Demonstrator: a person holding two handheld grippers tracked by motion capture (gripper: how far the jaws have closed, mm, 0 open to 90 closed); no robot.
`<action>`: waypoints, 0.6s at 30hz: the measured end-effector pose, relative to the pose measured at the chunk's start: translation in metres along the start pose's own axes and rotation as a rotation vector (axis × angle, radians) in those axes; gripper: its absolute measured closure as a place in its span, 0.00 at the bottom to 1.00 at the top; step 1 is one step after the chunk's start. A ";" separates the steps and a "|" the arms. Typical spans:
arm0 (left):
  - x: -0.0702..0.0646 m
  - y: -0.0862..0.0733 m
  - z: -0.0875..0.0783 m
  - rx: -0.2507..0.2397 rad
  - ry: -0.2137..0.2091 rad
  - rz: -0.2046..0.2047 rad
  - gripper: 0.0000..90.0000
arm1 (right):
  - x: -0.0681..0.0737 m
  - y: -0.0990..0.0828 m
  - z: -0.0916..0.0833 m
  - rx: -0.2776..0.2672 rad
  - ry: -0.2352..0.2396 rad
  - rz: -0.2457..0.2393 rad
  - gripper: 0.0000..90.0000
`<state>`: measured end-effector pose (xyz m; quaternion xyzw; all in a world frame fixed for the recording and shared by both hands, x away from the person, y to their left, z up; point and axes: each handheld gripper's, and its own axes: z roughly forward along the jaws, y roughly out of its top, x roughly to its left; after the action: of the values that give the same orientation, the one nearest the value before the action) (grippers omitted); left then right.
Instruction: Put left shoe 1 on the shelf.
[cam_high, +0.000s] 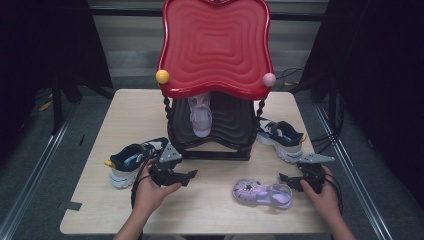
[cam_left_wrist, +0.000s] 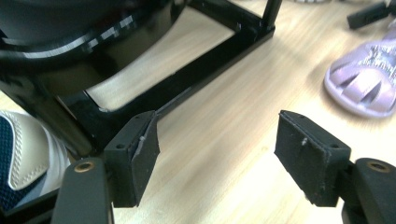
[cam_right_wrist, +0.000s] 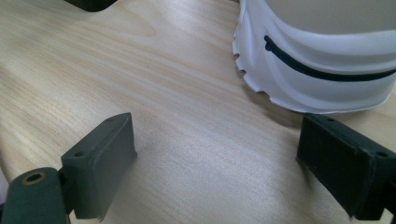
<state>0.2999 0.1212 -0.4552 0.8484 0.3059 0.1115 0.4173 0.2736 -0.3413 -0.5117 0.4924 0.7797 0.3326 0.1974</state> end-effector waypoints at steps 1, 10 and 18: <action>0.000 -0.002 0.000 0.004 -0.006 0.000 0.33 | 0.000 0.000 0.000 0.000 0.000 0.000 0.12; 0.001 -0.019 0.005 0.053 -0.048 0.020 0.32 | 0.000 0.000 0.000 0.000 0.000 0.000 0.12; 0.003 -0.032 0.008 0.079 -0.069 0.032 0.32 | 0.000 0.000 0.000 0.000 0.000 0.000 0.12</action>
<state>0.2920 0.1324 -0.4850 0.8724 0.2821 0.0766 0.3919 0.2735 -0.3412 -0.5117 0.4925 0.7797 0.3324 0.1973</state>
